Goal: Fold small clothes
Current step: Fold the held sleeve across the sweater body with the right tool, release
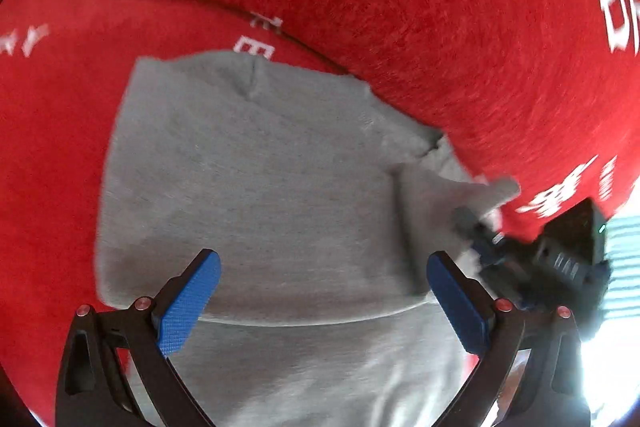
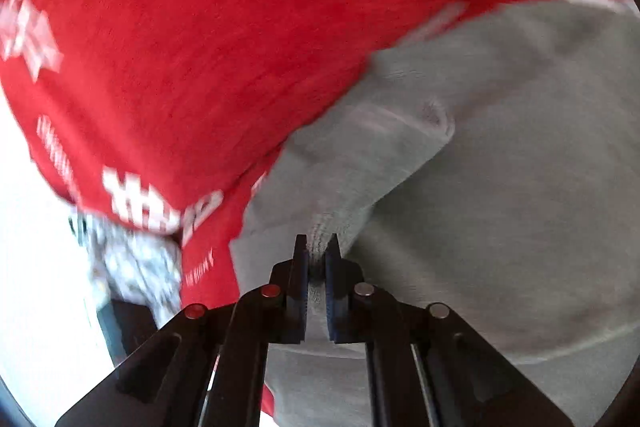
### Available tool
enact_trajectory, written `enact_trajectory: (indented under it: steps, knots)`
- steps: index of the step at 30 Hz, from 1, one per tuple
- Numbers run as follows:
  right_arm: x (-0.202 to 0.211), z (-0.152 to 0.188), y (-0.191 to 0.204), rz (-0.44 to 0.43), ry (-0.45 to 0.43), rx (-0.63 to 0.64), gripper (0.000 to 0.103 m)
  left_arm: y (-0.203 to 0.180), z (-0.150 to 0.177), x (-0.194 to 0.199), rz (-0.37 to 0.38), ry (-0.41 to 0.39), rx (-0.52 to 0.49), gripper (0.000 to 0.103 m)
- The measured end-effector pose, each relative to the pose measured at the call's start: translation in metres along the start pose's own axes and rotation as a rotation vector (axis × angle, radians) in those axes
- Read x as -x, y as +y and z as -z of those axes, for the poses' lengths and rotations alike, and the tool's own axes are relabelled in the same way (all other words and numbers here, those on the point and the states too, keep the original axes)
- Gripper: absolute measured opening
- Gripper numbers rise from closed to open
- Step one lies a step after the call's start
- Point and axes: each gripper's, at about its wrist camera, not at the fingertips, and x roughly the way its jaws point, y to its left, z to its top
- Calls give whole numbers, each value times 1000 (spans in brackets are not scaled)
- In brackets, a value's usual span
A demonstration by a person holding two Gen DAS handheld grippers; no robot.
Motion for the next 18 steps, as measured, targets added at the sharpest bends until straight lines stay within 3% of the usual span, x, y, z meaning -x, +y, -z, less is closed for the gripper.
enact_trajectory:
  steps: [4,8,10,16,18]
  knots:
    - [-37,20,25,47,141,124,13,9,-4,-13,106,41,76,103]
    - [-49,38,21,100,237,141,30,-2,0,-25,80,70,53,103]
    - [-34,43,12,83,234,115,42,-9,2,-29,58,74,36,103]
    - [56,45,-61,115,123,-72,46,-26,-3,-42,-9,81,10,103]
    - [84,46,-88,113,53,-177,49,-32,-5,-44,-48,62,9,86]
